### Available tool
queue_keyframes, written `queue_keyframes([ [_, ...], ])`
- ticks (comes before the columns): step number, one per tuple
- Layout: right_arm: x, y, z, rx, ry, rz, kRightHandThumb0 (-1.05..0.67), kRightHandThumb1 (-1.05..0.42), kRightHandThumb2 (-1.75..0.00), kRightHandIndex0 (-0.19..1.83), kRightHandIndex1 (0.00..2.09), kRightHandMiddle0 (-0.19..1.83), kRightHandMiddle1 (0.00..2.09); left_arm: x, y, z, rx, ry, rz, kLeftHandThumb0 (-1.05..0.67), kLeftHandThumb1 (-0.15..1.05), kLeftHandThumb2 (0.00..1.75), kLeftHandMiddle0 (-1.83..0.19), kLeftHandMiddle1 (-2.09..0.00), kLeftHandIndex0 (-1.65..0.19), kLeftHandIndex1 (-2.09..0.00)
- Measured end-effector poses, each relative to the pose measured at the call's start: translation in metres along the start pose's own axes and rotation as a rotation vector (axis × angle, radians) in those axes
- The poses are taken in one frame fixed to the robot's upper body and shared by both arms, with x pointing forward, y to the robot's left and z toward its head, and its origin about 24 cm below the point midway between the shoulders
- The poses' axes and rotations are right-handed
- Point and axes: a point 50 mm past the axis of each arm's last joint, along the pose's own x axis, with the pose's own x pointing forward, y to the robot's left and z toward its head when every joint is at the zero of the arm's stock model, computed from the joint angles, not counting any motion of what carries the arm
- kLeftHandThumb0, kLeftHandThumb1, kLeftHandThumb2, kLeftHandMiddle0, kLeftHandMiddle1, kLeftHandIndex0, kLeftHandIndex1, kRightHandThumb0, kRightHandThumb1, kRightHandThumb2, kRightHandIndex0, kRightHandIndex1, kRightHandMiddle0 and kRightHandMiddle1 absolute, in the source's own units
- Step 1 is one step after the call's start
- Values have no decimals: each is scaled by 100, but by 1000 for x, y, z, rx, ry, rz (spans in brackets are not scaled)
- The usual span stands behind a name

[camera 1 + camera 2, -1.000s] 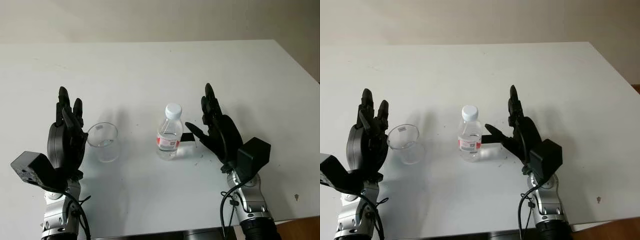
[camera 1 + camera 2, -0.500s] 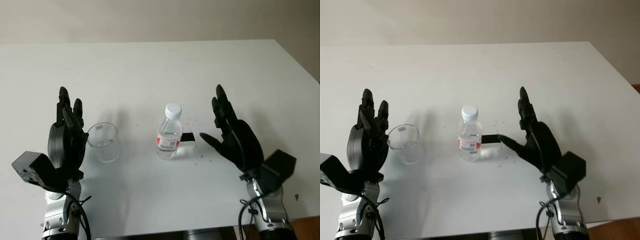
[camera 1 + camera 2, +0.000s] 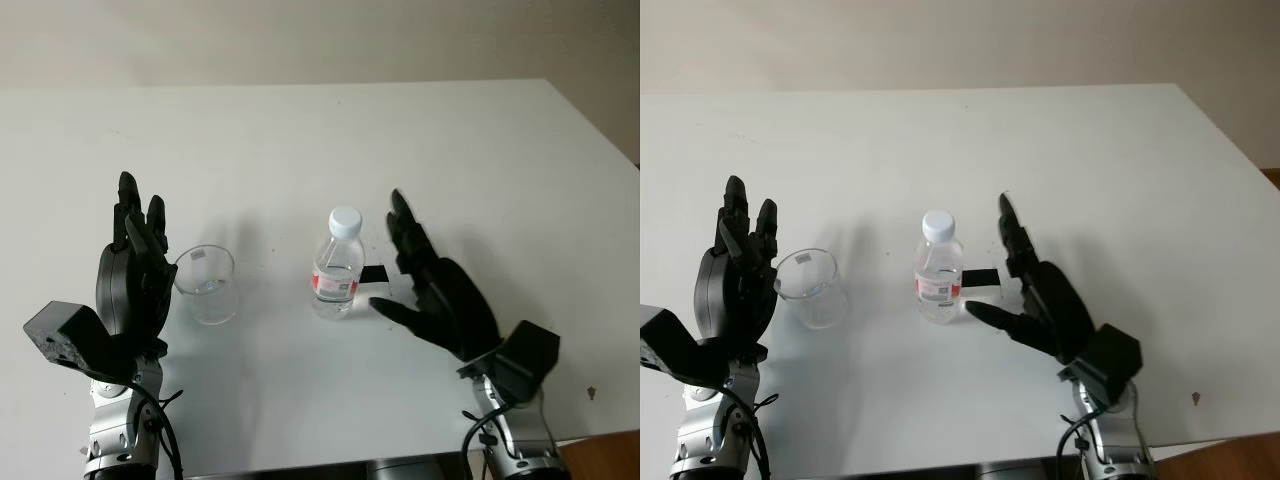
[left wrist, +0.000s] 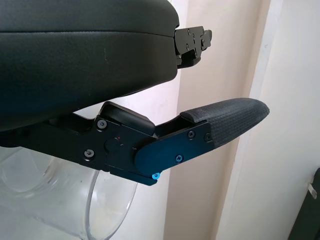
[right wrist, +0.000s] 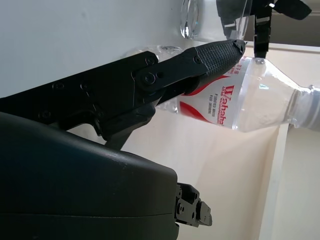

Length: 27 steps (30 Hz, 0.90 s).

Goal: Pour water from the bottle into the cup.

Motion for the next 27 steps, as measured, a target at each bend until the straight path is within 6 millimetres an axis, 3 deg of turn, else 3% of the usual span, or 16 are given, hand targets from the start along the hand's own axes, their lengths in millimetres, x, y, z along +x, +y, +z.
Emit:
queue_keyframes([
  [7, 15, 12, 2, -12, -25, 63, -91, -103, -6, -19, 0, -19, 0, 0, 0, 0, -1, 1, 2, -85, 105, 79, 19, -26, 13, 0],
  [27, 20, 27, 9, 36, -61, 134, -91, -102, -5, -19, 0, -19, 0, 0, 0, -2, 2, 3, 1, -86, 105, 79, 19, -25, 15, 0],
])
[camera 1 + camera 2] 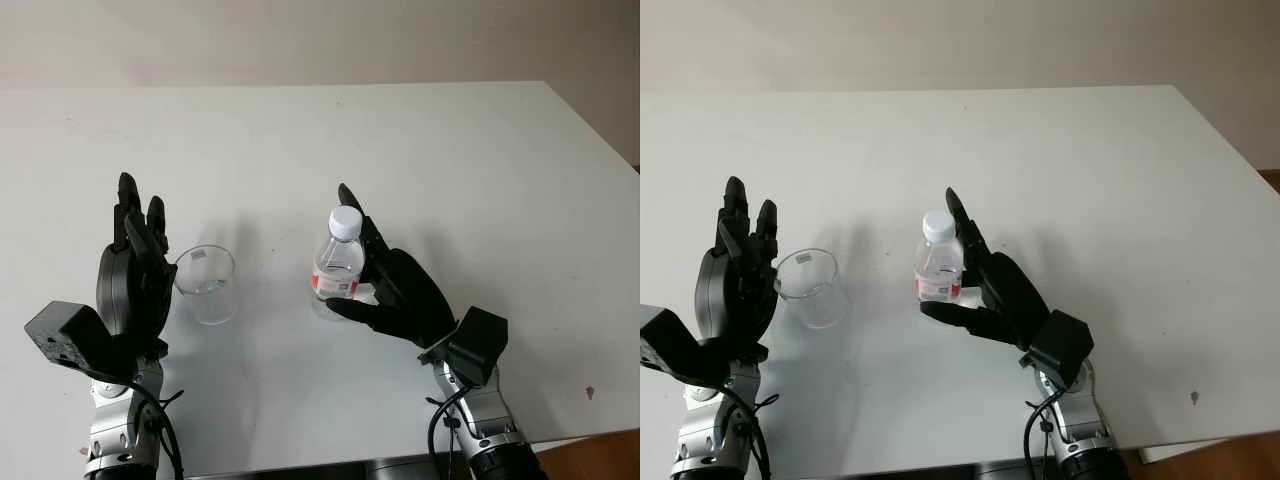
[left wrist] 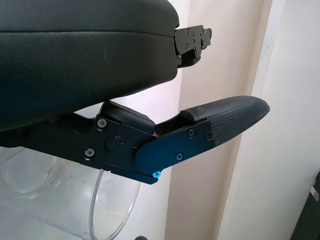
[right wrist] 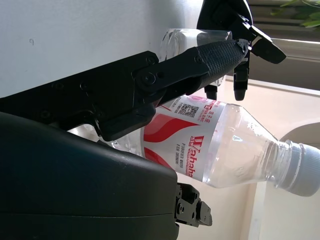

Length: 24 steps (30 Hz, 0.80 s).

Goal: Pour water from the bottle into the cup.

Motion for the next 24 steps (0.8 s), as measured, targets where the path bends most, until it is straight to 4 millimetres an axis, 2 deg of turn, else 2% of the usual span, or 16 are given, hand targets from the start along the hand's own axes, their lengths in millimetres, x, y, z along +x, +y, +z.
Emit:
queue_keyframes([
  [9, 10, 8, 2, 46, 0, 16, -94, -100, -5, -19, 0, -19, 0, 1, 0, -2, 0, -5, -4, -86, 105, 79, 19, -29, 15, 0],
  [22, 31, 10, 1, 52, 62, -44, -81, -97, -5, -19, 0, -19, 0, 1, -2, -2, 4, -5, -8, -86, 105, 80, 19, -27, 15, 0],
  [23, 33, 11, 1, 56, 65, -55, -80, -96, -5, -19, 0, -17, 1, 1, -2, -2, 5, -5, -8, -86, 105, 80, 19, -26, 15, 0],
  [24, 36, 11, 1, 60, 70, -71, -76, -95, -4, -6, 7, -3, 9, 1, -2, -2, 5, -5, -7, -87, 105, 79, 19, -25, 16, 0],
])
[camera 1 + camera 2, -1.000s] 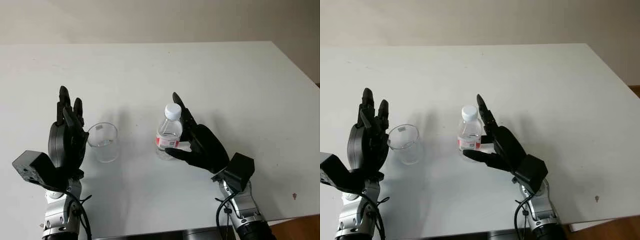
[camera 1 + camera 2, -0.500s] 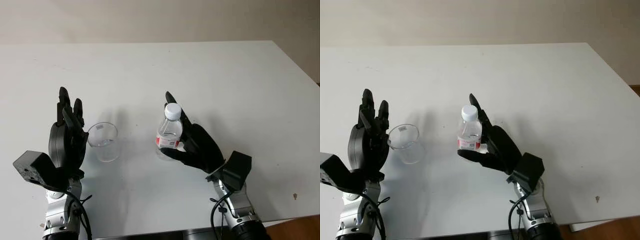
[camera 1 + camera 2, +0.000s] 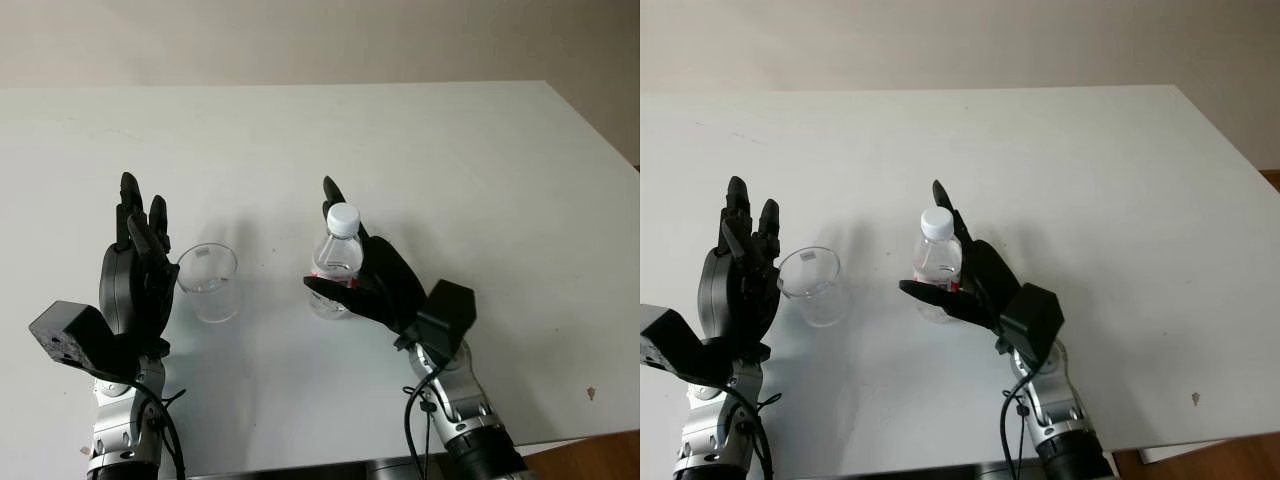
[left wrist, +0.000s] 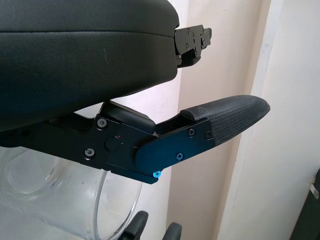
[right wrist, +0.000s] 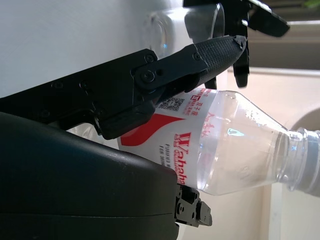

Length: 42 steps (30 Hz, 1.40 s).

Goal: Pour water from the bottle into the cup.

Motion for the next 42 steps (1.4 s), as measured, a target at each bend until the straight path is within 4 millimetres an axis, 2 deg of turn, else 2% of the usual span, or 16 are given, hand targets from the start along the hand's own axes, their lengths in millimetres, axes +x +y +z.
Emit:
queue_keyframes([
  [1, 2, 1, 0, 7, 4, -19, -74, -94, -4, -1, 10, 2, 11, 0, 0, 0, 0, 0, 0, -87, 105, 79, 19, -25, 16, 0],
  [2, 4, 1, 1, 10, 11, -36, -73, -93, -5, 3, 32, 8, 23, 0, 0, 0, 0, 0, 0, -87, 105, 78, 19, -24, 16, 0],
  [3, 6, 2, 1, 12, 19, -51, -70, -93, -5, -6, 88, 9, 53, 0, 0, 0, 0, 0, 0, -87, 105, 77, 19, -24, 16, 0],
  [4, 8, 2, 1, 8, 25, -63, -67, -93, -5, -12, 144, -5, 120, 0, 0, 0, 0, 0, 0, -87, 105, 77, 19, -24, 16, 0],
  [6, 9, 2, 2, -16, 28, -76, -62, -94, -5, -10, 194, -12, 188, 0, 0, 0, -2, 0, 1, -87, 105, 78, 19, -23, 16, 0],
  [7, 10, 2, 2, -31, 26, -77, -61, -94, -6, -8, 202, -11, 198, 0, -1, 0, -3, 0, 1, -86, 105, 79, 19, -23, 16, 0],
  [9, 9, 2, 2, -55, 17, -66, -59, -95, -6, -4, 207, -10, 207, 0, -1, 0, -4, -1, 1, -86, 105, 79, 19, -22, 17, 0],
  [11, 9, 1, 3, -72, 15, -49, -58, -97, -6, 11, 209, -1, 209, 0, -1, 0, -5, -3, 1, -86, 105, 80, 19, -21, 17, 0],
  [14, 9, -1, 4, -95, 8, -12, -57, -101, -6, 56, 209, 32, 209, 0, -2, -1, -6, -4, 3, -86, 105, 81, 19, -22, 16, 0],
  [17, 9, -1, 5, -111, 3, 18, -56, -104, -14, 114, 209, 80, 209, -1, -2, 0, -9, -10, 4, -86, 105, 81, 19, -24, 15, 0],
  [20, 9, -2, 6, -131, 2, 42, -53, -105, -24, 146, 209, 104, 209, -1, -3, -1, -10, -10, 5, -86, 105, 80, 19, -25, 15, 0],
  [23, 9, -2, 6, -138, 2, 55, -49, -105, -33, 163, 209, 112, 209, -1, -3, -1, -10, -9, 5, -86, 105, 81, 19, -25, 16, 0],
  [29, 10, -1, 7, -148, -4, 67, -50, -105, -46, 179, 209, 107, 209, -1, -2, -2, -10, -6, 5, -85, 105, 81, 19, -25, 16, 0],
  [32, 13, -1, 9, -164, -4, 67, -50, -105, -49, 175, 209, 92, 209, -1, -2, -2, -10, -5, 6, -86, 105, 81, 19, -26, 15, 0],
  [37, 28, -4, 18, -217, -21, 65, -47, -105, -52, 130, 209, 47, 209, -1, -2, -2, -9, -5, 9, -86, 105, 80, 19, -27, 14, 0],
  [42, 52, -9, 41, -289, -72, 71, -44, -105, -54, 101, 209, 15, 209, -1, -3, -2, -8, -3, 11, -86, 105, 82, 19, -29, 14, 0],
])
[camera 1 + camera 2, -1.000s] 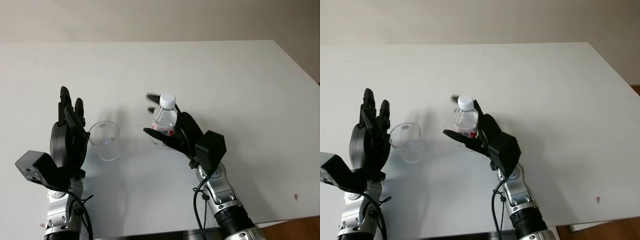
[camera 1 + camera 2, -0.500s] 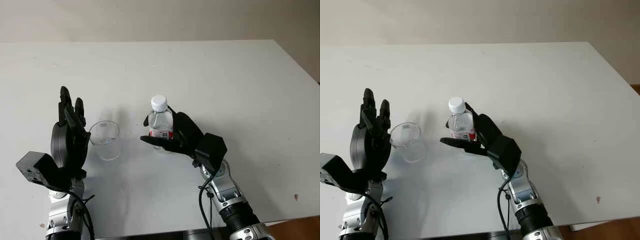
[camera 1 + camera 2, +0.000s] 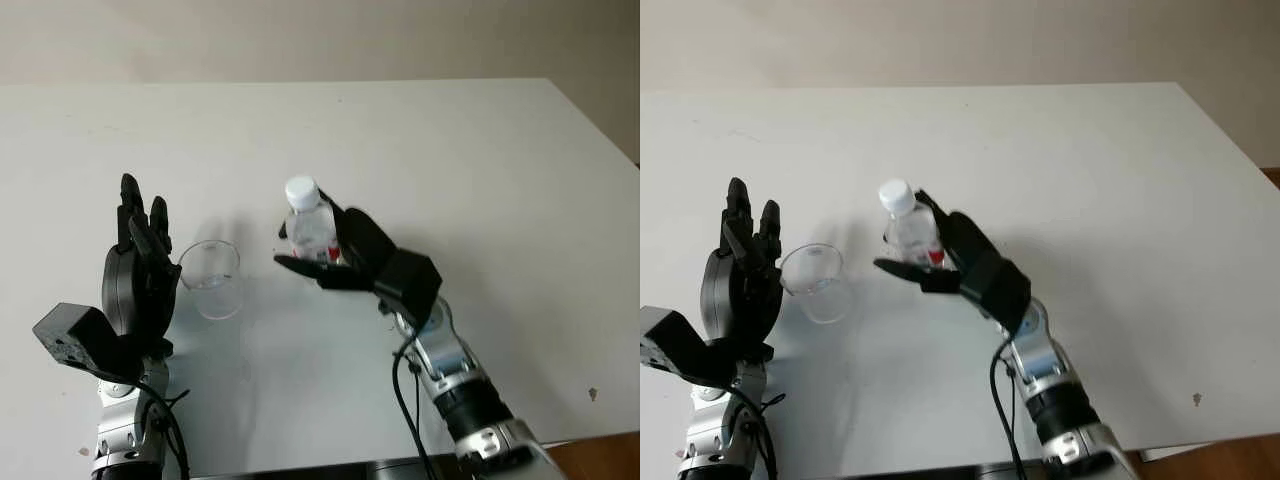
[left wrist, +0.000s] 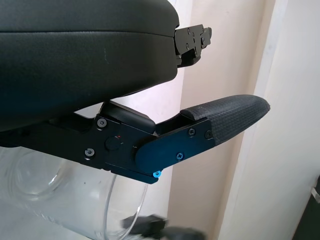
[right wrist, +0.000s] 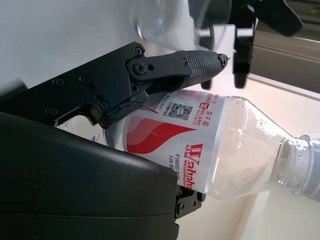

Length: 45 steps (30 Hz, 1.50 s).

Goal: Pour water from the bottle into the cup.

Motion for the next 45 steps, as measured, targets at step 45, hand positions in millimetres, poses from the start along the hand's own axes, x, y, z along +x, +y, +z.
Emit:
queue_keyframes([
  [45, 68, -54, 35, -1088, -28, -4, -40, -105, -33, 97, 209, 55, 209, 3, -2, 1, -2, -10, 13, -87, 105, 82, 19, -31, 13, 0],
])
